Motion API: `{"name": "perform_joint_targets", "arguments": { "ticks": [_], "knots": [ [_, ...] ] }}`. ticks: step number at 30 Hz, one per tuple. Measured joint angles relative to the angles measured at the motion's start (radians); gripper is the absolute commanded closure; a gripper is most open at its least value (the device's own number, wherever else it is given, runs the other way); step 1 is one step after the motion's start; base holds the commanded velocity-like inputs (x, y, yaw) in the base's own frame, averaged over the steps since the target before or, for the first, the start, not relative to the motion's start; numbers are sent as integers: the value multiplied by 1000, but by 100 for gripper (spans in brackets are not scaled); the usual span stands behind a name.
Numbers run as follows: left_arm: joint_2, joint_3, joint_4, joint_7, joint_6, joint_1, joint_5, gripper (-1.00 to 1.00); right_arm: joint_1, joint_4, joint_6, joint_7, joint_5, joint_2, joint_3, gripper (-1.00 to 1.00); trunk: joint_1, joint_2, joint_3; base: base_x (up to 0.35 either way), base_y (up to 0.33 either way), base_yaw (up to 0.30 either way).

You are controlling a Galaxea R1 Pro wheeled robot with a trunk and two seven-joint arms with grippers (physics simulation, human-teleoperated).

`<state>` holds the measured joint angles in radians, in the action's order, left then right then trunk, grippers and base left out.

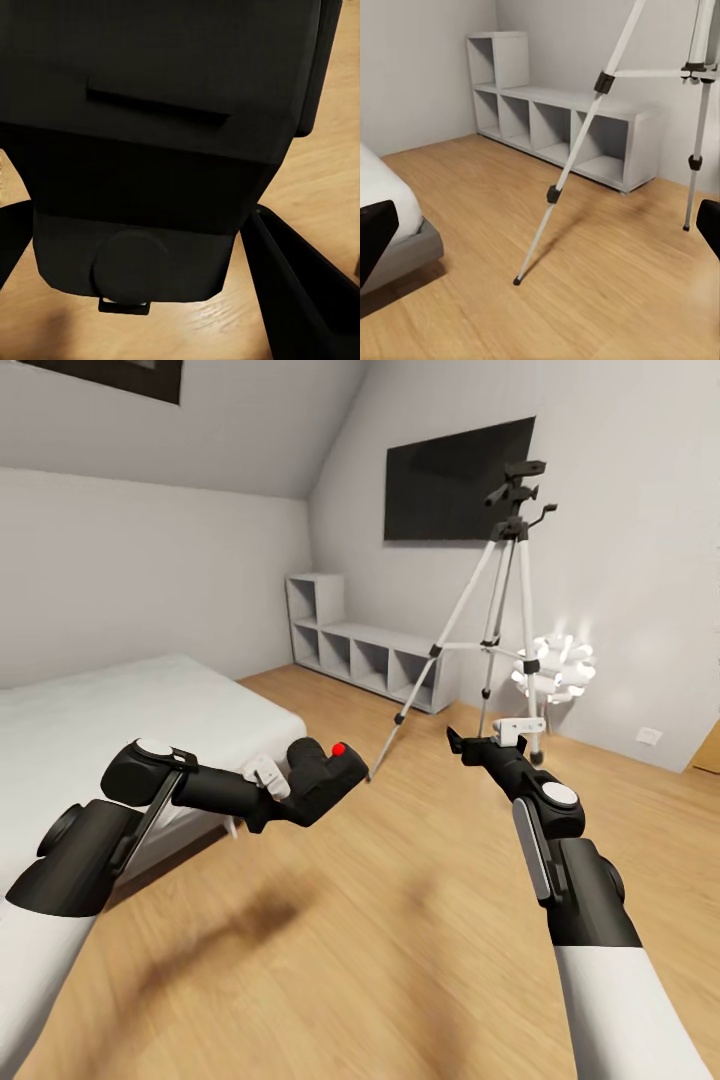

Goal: Attach the digital camera to the camera tripod in the bedroom.

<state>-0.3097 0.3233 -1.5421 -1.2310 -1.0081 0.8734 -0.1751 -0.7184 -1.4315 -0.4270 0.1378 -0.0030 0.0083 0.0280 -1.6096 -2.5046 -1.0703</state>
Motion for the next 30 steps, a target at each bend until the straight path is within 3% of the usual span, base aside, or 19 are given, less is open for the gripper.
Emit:
{"name": "perform_joint_targets", "arguments": {
  "ticks": [21,30],
  "knots": [
    [0,0,0,0,0,0,0,100,1,0,0,0,0,0,0,-100,9,5,81,0,0,0],
    [1,0,0,0,0,0,0,100,1,0,0,0,0,0,0,-100,44,68,110,0,0,0]
  ]
}}
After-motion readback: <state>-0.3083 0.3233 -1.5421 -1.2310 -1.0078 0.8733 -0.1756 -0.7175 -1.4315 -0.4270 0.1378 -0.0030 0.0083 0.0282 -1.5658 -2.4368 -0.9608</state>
